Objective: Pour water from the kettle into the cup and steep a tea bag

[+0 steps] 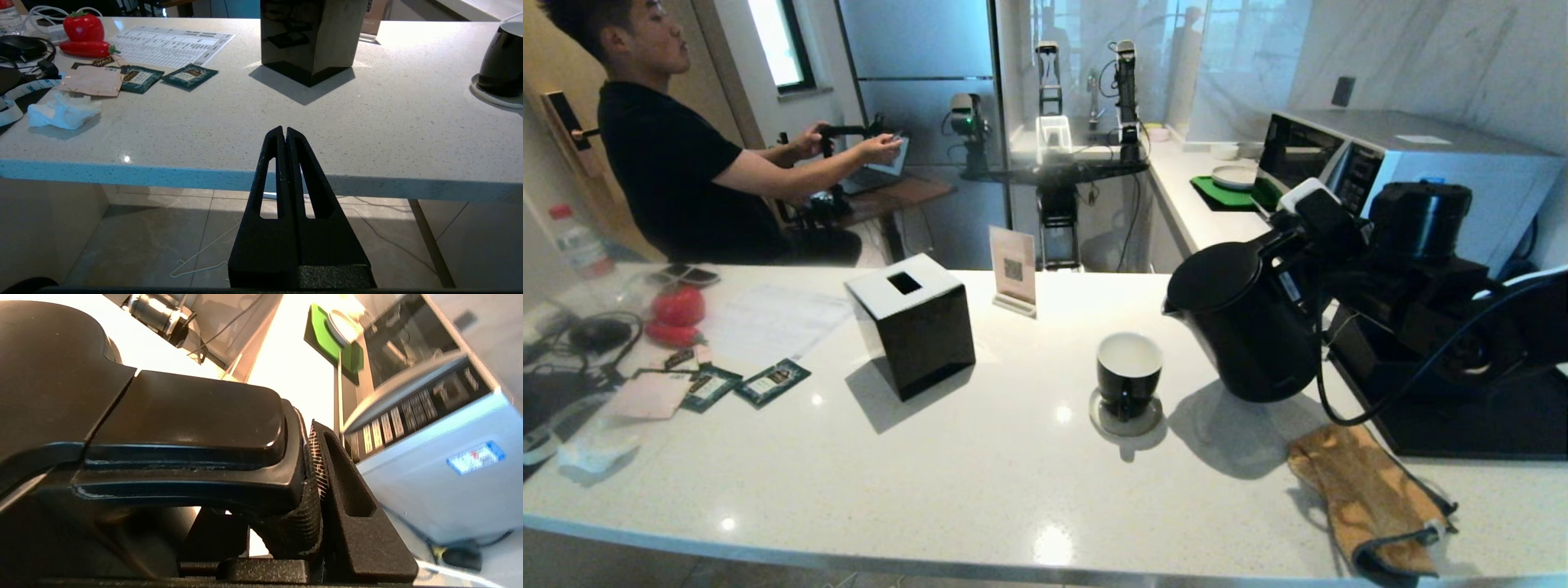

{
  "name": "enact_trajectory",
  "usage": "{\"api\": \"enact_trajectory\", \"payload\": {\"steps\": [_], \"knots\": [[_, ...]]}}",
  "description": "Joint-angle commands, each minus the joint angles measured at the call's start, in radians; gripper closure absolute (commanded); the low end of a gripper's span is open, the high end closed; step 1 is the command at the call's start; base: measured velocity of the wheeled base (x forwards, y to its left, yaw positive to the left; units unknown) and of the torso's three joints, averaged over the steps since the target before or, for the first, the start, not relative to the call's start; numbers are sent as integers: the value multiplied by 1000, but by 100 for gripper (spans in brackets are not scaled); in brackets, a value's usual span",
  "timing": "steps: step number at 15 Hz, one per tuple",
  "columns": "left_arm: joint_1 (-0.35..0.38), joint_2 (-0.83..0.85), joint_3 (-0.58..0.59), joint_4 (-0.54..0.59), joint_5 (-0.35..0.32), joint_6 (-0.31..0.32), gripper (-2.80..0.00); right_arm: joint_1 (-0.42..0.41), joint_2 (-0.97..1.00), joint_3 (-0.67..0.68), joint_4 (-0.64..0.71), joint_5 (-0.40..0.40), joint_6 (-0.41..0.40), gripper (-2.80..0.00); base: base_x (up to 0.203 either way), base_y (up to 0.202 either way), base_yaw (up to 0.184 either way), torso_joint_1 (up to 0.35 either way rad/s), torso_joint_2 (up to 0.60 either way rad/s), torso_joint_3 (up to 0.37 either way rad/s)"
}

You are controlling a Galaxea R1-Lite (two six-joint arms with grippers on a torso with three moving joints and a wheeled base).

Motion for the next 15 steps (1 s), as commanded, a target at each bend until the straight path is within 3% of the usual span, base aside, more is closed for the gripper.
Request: {"api": "enact_trajectory", "payload": {"steps": [1,15], "knots": [[0,0,0,0,0,0,0,9,3,-2,-4,-1,-26,0,0,0,0,0,0,0],[0,0,0,0,0,0,0,49,48,-82,-8,6,-184,0,0,0,0,0,0,0]]}}
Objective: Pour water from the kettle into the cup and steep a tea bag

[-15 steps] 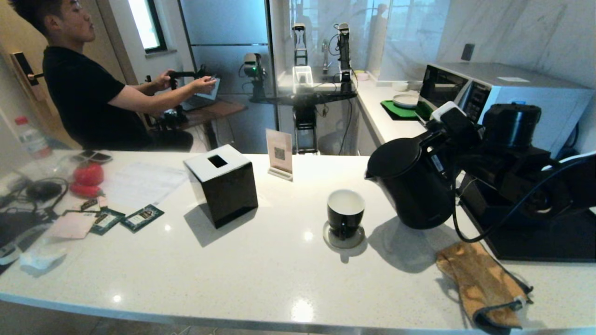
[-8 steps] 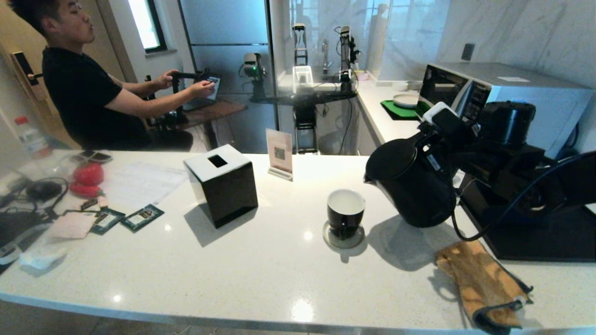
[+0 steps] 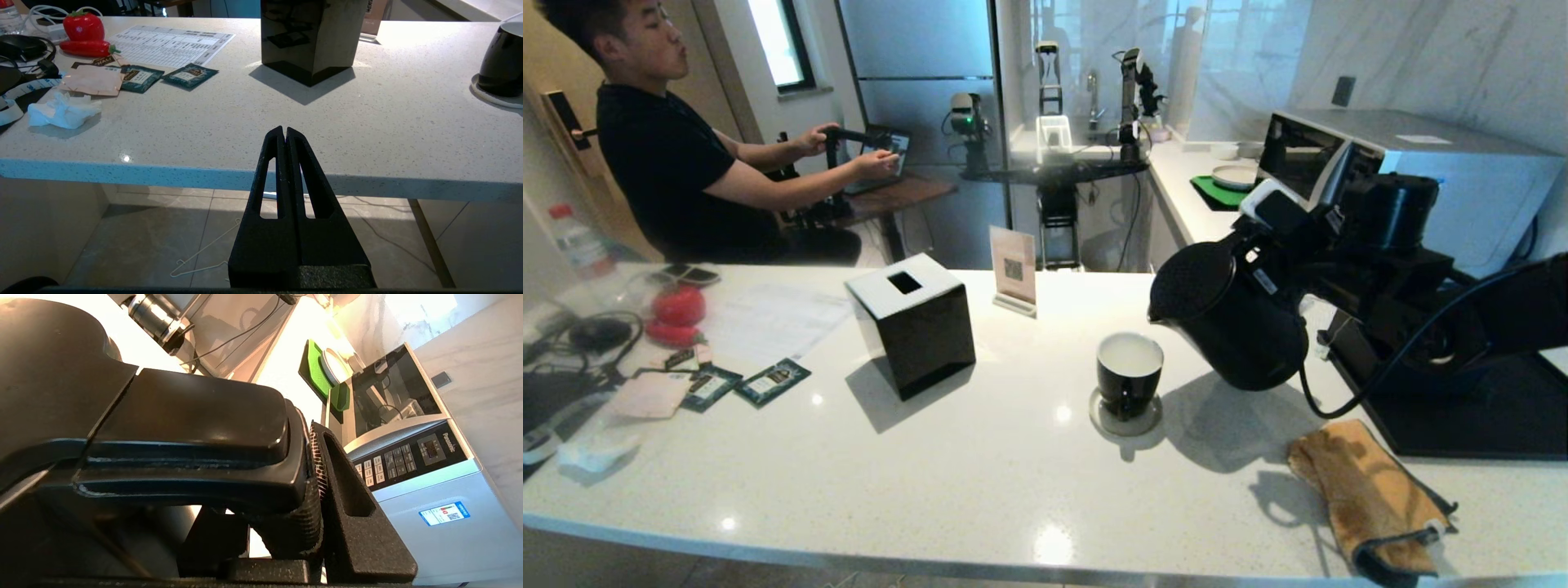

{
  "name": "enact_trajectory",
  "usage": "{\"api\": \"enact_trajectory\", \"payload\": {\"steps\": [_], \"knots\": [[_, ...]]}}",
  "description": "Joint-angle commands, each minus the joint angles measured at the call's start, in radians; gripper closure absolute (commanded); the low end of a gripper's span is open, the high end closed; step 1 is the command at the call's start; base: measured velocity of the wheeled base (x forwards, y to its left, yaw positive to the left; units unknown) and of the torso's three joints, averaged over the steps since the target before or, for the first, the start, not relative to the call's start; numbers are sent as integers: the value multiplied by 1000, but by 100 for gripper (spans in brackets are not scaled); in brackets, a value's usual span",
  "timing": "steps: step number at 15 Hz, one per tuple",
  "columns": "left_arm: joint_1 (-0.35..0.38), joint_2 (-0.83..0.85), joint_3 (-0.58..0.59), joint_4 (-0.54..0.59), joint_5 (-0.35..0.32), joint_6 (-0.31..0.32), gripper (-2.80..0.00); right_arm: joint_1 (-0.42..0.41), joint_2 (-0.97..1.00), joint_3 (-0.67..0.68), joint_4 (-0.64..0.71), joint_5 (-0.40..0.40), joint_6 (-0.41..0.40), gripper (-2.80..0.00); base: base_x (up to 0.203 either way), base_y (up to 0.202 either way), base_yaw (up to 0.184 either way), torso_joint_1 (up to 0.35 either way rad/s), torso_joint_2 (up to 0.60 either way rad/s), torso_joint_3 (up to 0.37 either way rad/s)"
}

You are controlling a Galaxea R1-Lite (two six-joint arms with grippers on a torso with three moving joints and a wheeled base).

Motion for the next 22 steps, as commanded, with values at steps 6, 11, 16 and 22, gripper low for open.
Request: {"api": "enact_trajectory", "payload": {"steps": [6,11,16,22], "knots": [[0,0,0,-2,0,-1,0,2,12,-1,-12,48,-80,0,0,0,0,0,0,0],[0,0,0,0,0,-1,0,5,18,-1,-12,58,-134,0,0,0,0,0,0,0],[0,0,0,-2,0,1,0,15,38,-44,-8,58,-149,0,0,0,0,0,0,0],[0,0,0,0,0,1,0,20,52,-53,-12,58,-186,0,0,0,0,0,0,0]]}}
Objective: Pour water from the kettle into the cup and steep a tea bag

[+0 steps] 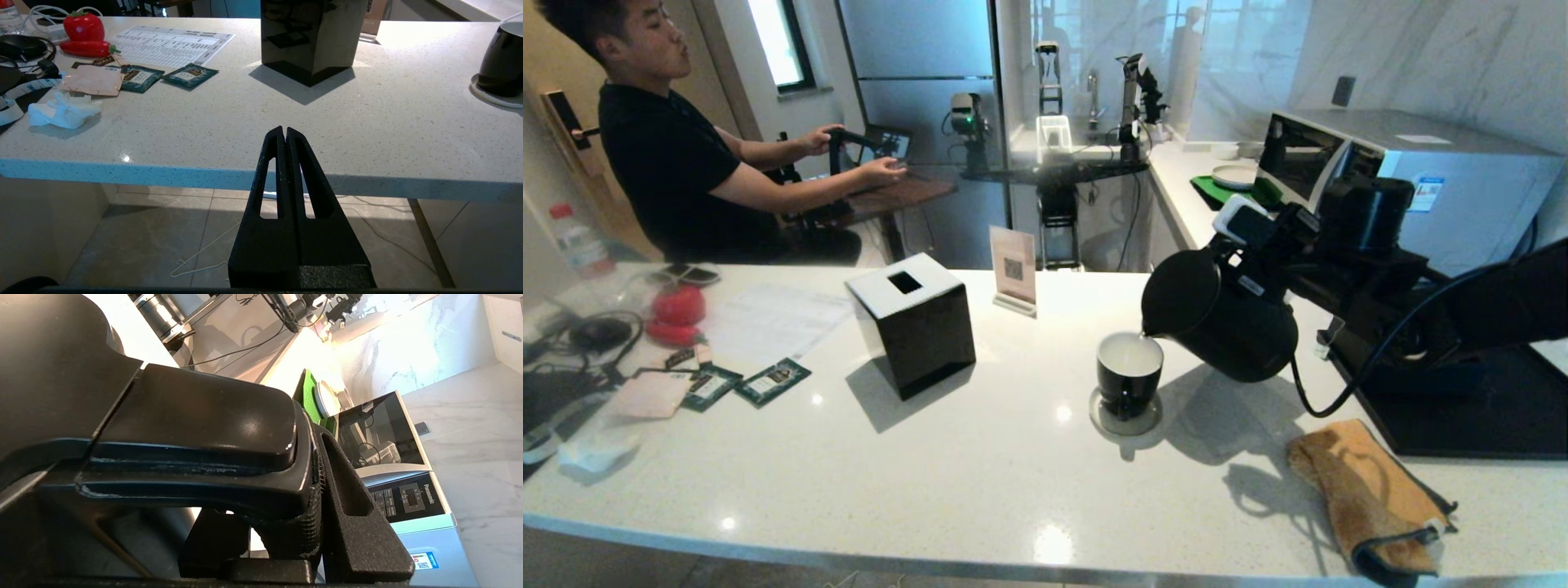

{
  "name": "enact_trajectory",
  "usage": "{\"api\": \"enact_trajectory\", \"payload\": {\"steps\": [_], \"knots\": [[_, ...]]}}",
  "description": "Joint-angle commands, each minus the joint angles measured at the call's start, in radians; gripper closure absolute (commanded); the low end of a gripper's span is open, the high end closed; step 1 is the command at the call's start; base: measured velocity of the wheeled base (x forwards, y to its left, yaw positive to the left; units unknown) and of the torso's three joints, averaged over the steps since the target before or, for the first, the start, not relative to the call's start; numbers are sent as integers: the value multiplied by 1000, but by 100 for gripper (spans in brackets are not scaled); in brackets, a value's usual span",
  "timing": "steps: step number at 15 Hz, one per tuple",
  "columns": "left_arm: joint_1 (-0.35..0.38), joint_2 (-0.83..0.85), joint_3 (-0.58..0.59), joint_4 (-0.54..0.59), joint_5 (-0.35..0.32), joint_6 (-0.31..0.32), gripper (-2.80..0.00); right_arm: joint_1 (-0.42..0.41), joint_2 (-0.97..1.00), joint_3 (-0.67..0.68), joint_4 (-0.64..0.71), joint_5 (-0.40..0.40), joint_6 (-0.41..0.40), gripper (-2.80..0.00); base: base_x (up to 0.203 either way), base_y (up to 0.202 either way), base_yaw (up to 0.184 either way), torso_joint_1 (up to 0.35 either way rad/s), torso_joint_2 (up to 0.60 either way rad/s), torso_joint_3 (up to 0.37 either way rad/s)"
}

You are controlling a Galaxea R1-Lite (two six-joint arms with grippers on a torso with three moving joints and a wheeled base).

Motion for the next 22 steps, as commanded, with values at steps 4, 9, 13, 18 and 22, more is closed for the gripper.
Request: {"api": "enact_trajectory", "payload": {"steps": [4,9,13,18,22], "knots": [[0,0,0,-1,0,0,0,0,11,-23,-4,1,-41,0,0,0,0,0,0,0],[0,0,0,0,0,-1,0,0,11,-28,-2,1,-60,0,0,0,0,0,0,0],[0,0,0,0,0,0,0,0,11,-28,-2,4,-83,0,0,0,0,0,0,0],[0,0,0,0,0,-1,0,0,9,-28,-4,16,-112,0,0,0,0,0,0,0],[0,0,0,0,0,-1,0,0,8,-27,-4,16,-127,0,0,0,0,0,0,0]]}}
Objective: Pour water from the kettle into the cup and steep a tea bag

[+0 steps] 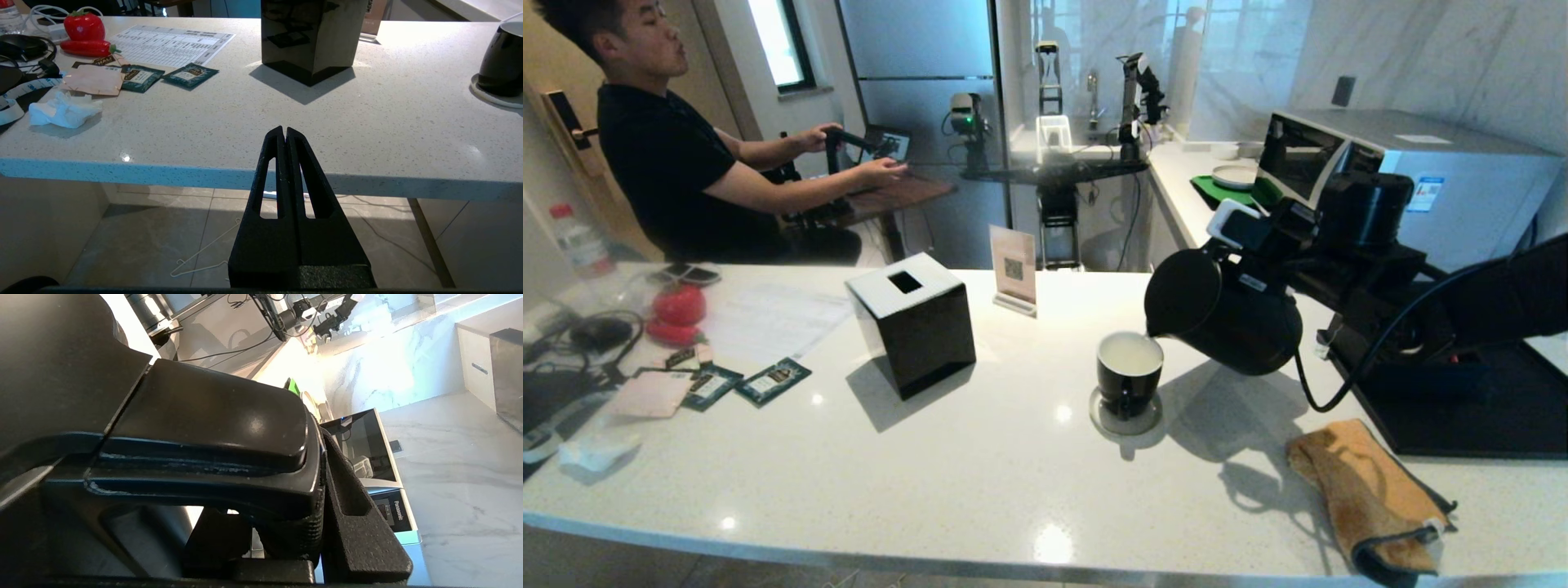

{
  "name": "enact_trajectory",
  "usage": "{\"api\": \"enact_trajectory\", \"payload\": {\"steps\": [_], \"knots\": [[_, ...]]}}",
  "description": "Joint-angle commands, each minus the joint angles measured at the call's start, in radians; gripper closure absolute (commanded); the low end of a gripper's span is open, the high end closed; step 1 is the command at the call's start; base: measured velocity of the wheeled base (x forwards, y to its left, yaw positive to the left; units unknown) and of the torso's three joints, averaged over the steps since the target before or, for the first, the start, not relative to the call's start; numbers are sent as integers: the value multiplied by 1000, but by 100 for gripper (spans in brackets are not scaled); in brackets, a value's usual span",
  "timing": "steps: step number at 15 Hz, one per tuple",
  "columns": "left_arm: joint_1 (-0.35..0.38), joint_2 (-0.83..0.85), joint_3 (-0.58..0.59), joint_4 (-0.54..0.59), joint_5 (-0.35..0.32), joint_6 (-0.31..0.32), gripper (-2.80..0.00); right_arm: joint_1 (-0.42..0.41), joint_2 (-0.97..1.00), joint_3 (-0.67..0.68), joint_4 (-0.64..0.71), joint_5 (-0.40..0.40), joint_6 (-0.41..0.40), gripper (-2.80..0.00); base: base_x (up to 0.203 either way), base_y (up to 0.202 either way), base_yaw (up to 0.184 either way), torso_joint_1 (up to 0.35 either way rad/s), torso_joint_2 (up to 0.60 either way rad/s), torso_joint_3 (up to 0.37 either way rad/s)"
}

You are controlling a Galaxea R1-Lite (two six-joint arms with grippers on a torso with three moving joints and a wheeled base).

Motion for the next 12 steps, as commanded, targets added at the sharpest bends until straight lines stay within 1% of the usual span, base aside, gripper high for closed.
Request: {"api": "enact_trajectory", "payload": {"steps": [1,4,12], "knots": [[0,0,0,0,0,-1,0,0,-3,1,-5,-1,-7,0,0,0,0,0,0,0],[0,0,0,0,0,1,0,2,-5,1,-8,1,-27,0,0,0,0,0,0,0],[0,0,0,0,0,-1,0,13,-5,0,-8,-1,-30,0,0,0,0,0,0,0]]}}
